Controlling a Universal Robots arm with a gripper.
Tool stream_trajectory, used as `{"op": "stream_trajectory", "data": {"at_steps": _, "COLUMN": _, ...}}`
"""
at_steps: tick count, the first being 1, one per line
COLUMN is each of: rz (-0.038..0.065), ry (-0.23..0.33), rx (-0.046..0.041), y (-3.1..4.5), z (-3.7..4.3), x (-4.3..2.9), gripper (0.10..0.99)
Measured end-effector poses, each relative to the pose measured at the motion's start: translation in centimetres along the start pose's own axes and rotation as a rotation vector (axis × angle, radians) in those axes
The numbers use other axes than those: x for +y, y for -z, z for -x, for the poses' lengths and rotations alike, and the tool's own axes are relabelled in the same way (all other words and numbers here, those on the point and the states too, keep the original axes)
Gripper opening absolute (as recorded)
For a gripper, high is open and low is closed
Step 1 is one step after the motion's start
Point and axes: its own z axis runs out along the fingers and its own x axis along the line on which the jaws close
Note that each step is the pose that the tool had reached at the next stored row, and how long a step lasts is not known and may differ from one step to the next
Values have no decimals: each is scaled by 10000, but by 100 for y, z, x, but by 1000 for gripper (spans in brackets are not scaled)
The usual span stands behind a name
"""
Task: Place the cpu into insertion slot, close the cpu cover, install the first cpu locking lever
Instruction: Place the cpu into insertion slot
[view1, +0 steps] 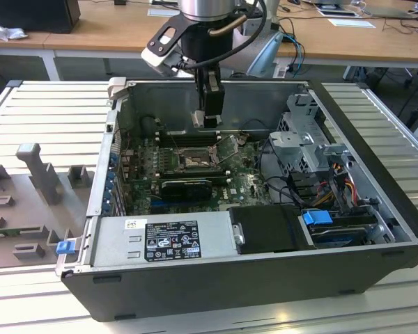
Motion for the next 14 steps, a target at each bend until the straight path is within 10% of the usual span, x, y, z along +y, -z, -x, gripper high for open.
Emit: {"op": "stream_trajectory", "data": {"at_steps": 14, "rz": 3, "ry": -175, "rx": -13, "y": -194, "z": -1, "x": -15, "gripper": 529}}
